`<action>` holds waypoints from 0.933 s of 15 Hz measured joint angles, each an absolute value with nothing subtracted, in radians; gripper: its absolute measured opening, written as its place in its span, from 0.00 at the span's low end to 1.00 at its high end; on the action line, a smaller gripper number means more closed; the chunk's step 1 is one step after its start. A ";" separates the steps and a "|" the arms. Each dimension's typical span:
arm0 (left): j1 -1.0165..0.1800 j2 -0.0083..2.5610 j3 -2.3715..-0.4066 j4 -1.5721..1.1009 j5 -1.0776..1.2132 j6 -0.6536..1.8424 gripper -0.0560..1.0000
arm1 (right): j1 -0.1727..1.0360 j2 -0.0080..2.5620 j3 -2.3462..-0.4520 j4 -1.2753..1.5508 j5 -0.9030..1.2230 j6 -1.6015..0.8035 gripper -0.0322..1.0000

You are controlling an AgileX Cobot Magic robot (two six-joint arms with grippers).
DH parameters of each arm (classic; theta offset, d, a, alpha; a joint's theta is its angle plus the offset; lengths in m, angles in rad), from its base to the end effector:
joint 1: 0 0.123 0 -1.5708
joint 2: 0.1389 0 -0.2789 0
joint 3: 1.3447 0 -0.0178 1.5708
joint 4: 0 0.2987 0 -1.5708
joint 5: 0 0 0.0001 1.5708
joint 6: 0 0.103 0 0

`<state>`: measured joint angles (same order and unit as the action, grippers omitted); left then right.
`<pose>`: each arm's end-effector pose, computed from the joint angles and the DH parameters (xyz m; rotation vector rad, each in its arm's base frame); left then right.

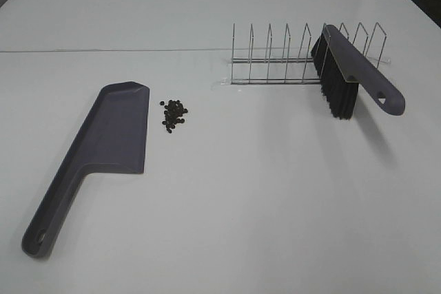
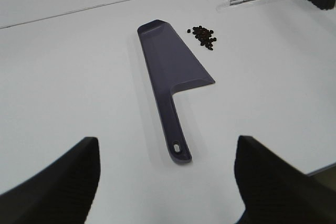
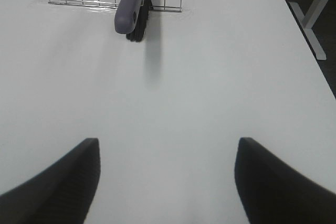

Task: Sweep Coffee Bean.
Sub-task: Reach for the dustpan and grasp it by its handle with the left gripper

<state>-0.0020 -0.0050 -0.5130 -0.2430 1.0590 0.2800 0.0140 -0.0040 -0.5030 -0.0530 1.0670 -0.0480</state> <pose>0.0501 -0.0217 0.3017 0.2948 1.9812 -0.1119 0.0528 -0.0040 0.2956 -0.0605 2.0426 -0.0847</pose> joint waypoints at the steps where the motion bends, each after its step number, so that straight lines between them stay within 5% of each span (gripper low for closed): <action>1: -0.002 -0.005 -0.513 -0.243 1.059 0.280 0.70 | 0.014 -0.004 -0.503 -0.053 1.067 -0.048 0.71; 14: -0.002 -0.005 -0.513 -0.243 1.059 0.280 0.70 | 0.014 -0.004 -0.503 -0.053 1.067 -0.048 0.71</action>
<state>-0.0020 -0.0050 -0.5130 -0.2430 1.0590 0.2800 0.0140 -0.0040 -0.5030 -0.0530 1.0670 -0.0480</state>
